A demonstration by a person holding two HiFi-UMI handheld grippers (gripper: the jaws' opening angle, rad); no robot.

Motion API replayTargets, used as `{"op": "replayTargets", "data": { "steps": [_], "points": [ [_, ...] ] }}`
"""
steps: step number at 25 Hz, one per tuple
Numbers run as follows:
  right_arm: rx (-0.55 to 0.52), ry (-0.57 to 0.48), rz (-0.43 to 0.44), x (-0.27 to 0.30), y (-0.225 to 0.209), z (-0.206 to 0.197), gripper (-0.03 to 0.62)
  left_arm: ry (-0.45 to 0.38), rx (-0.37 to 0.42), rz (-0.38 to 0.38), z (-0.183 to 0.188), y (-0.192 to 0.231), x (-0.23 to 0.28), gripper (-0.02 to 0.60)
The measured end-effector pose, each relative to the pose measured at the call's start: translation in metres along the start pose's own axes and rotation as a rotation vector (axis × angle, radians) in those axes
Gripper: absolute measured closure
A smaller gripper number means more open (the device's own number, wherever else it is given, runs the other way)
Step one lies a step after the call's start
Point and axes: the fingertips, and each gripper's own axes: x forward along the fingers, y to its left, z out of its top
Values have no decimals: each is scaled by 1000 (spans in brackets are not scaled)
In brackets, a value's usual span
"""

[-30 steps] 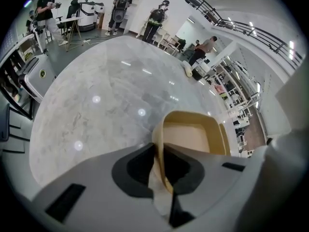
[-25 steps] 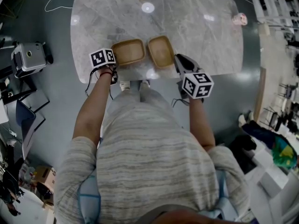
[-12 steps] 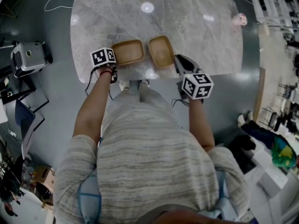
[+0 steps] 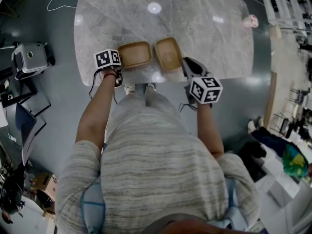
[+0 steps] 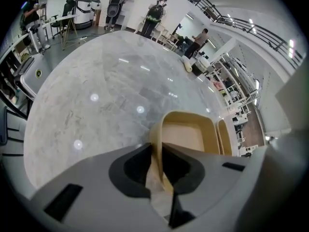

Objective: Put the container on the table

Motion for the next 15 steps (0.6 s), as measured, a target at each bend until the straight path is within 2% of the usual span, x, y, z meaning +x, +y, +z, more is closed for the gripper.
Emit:
{"op": "replayTargets", "data": {
  "steps": [3, 6, 15],
  "points": [
    [0, 0, 3, 0, 1, -1, 553, -3, 4, -7, 0, -2, -1, 549],
    [-1, 0, 5, 0, 2, -1, 553, -9, 7, -27, 1, -5, -3, 517],
    [-9, -6, 11, -1, 4, 2, 554, -32, 24, -24, 2, -2, -13, 517]
  ]
}}
